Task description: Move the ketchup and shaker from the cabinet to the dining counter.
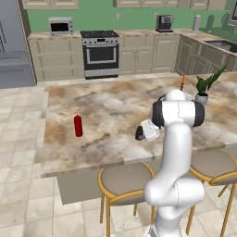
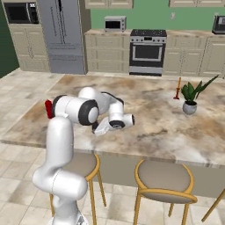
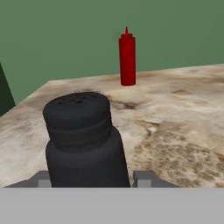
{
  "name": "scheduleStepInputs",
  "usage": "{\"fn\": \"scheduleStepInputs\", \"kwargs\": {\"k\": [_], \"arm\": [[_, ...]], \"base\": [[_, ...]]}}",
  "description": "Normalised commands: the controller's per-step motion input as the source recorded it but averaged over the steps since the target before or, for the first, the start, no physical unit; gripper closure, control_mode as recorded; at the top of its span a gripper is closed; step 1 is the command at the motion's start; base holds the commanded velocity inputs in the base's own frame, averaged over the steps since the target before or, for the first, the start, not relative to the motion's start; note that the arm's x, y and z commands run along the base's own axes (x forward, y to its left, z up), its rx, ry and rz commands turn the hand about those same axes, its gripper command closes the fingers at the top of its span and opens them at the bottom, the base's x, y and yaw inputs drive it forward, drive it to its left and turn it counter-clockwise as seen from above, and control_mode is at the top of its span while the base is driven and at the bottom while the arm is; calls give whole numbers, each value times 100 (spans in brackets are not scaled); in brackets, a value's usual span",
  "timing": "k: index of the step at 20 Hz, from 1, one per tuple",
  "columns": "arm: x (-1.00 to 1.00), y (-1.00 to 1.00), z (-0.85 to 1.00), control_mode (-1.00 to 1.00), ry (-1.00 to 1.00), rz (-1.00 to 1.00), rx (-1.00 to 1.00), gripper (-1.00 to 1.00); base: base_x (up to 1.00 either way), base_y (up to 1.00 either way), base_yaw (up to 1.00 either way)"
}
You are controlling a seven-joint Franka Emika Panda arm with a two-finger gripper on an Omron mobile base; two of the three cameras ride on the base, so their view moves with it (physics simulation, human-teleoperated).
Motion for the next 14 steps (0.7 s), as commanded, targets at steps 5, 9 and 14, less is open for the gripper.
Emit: {"fn": "scheduleStepInputs", "kwargs": {"k": [5, 9, 14], "arm": [[-11, -8, 2, -100, 0, 0, 0, -100], [-8, -5, 17, -100, 0, 0, 0, -100], [-11, -11, 23, -100, 0, 0, 0, -100]], "base": [[0, 0, 0], [0, 0, 0], [0, 0, 0]]}}
